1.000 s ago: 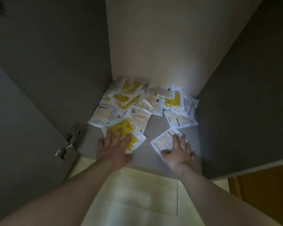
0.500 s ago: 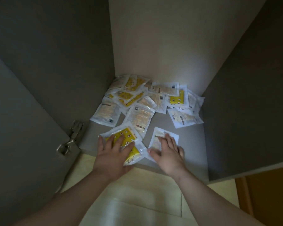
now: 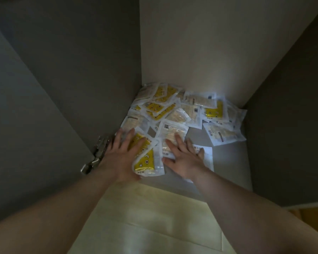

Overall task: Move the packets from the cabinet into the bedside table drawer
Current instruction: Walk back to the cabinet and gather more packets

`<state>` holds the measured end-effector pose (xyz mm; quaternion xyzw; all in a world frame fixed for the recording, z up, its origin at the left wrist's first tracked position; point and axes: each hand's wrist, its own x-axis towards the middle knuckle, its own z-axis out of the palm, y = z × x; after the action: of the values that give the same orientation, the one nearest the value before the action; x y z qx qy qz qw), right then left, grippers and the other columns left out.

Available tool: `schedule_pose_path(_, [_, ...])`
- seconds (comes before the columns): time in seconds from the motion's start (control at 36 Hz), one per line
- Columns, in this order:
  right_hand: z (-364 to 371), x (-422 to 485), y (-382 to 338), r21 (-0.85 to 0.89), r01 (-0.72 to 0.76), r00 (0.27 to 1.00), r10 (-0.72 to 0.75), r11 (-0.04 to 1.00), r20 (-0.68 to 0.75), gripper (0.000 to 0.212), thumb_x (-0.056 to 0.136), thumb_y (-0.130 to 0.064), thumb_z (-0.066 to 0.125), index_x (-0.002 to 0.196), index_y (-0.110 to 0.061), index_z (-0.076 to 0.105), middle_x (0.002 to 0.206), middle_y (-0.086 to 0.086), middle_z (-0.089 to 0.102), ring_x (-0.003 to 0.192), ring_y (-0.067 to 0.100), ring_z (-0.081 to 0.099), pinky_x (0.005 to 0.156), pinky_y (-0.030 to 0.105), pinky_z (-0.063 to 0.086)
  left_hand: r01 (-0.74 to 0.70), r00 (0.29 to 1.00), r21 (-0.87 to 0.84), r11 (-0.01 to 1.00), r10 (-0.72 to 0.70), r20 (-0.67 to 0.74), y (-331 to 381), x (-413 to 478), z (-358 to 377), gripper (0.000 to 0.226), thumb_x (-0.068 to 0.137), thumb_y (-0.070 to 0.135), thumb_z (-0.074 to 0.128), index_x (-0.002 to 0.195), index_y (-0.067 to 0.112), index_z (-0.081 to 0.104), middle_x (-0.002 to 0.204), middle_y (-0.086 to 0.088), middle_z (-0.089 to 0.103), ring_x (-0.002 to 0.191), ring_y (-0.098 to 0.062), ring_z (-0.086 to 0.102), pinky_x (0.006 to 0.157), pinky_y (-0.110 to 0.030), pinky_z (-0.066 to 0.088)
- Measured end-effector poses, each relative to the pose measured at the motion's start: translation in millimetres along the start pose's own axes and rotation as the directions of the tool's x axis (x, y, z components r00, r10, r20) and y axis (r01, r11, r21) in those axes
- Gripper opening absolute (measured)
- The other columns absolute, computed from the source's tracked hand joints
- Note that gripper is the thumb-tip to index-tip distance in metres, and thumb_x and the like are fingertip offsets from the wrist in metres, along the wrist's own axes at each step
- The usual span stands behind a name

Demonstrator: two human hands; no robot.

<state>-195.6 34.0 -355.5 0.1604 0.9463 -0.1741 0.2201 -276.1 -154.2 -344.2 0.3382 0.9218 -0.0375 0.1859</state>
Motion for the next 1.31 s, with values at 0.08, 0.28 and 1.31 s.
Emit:
schedule_pose_path(0.08, [13,-9,14,-0.025,0.03,0.997,-0.032,0.999,-0.075,0.064,0.094,-0.061,0.028,0.148,-0.044,-0.002,0.154,-0.014,-0.026,0.142,0.018,-0.025,0.111,0.054,-0.014,-0.024,0.995,0.015,1.0,0.023,0.101,-6,17,-1,0.131,0.057,0.066,0.075,0.145,0.041,-0.019,0.148,-0.002,-0.041,0.134,-0.033,-0.037,0.112,-0.052,-0.012])
schedule_pose_path(0.28, [19,-27,34,-0.009,0.029,0.992,-0.03,1.0,-0.126,0.074,0.085,-0.071,0.034,0.148,-0.042,0.008,0.155,-0.015,-0.022,0.142,0.016,-0.024,0.113,0.051,-0.014,-0.02,0.975,0.048,0.999,0.009,0.222,0,26,-13,0.129,0.054,0.065,0.076,0.144,0.047,-0.014,0.156,-0.003,-0.016,0.143,-0.033,-0.01,0.114,-0.049,0.005])
schedule_pose_path(1.31, [64,-72,34,-0.04,0.183,0.89,-0.182,0.982,-0.418,0.068,0.066,-0.016,0.078,0.13,-0.02,0.052,0.153,-0.002,0.028,0.142,0.027,0.023,0.113,0.038,0.002,-0.182,0.923,0.022,0.983,0.179,-0.34,61,-37,59,0.092,0.033,0.064,0.064,0.12,0.04,0.046,0.096,-0.008,0.053,0.107,-0.037,0.041,0.085,-0.062,0.047])
